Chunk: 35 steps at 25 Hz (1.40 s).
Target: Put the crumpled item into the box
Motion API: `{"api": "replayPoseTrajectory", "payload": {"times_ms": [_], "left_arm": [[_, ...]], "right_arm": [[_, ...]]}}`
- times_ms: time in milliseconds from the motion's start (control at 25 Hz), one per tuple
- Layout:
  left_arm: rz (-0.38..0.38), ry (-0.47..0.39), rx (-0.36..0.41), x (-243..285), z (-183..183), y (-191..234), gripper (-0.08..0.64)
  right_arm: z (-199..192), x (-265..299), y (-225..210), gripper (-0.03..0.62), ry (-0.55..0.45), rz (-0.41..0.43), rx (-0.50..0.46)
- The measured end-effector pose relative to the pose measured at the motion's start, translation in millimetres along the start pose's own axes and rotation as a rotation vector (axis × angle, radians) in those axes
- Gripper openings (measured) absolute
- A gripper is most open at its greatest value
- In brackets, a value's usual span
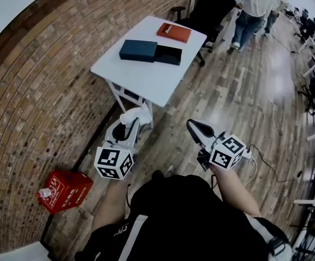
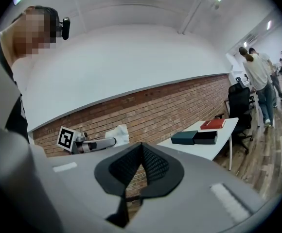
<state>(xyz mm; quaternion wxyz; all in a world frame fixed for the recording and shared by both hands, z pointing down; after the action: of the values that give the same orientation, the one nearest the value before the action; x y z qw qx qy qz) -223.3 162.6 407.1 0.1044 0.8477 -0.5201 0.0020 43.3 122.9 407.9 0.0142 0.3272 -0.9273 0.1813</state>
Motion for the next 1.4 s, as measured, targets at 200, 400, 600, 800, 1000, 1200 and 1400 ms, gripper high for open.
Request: {"api": "replayPoseTrajectory", "payload": {"times_ms": [200,400,600,800,1000,1200,1400], "left_arm": [[-0.040,-0.010,-0.038,17,-4,9,0.112],[-0.054,0.003,-0.086,40,-13,20,0.112],[-0.049,0.019,-0.078,76,-7,33,0.112],[-0.024,0.019,-0.050,134,11,53,0.112],[-0.017,0.032,-0.040,205,28,64,0.112],[0.018,0.064,-0.063,265,25,63,0.112],[0.050,0.083,-0.071,311,26,60,0.112]], "right_arm": [[0,11,-9,0.000,0.041,-0.040,0.014],[-1,26,-33,0.000,0.051,-0.057,0.032],[-1,53,-64,0.000,0.065,-0.029,0.054],[11,84,-126,0.000,0.078,-0.028,0.081],[39,116,-192,0.000,0.088,-0.020,0.058],[42,137,-253,0.000,0.140,0.008,0.106],[55,147,-306,0.000,0.149,0.032,0.116]]}}
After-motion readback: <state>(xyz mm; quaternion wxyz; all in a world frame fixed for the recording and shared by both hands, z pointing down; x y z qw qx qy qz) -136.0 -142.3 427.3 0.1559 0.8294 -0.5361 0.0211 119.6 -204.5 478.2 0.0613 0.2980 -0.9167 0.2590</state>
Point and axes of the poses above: the fingertips, and each gripper's own axes: x forward along the fingers, y to its left, z out of its top, the point moved 7 cm from there along -x, backward along the fingers, and after that the axes turned 7 degrees about -z, right-handed, at the moved point
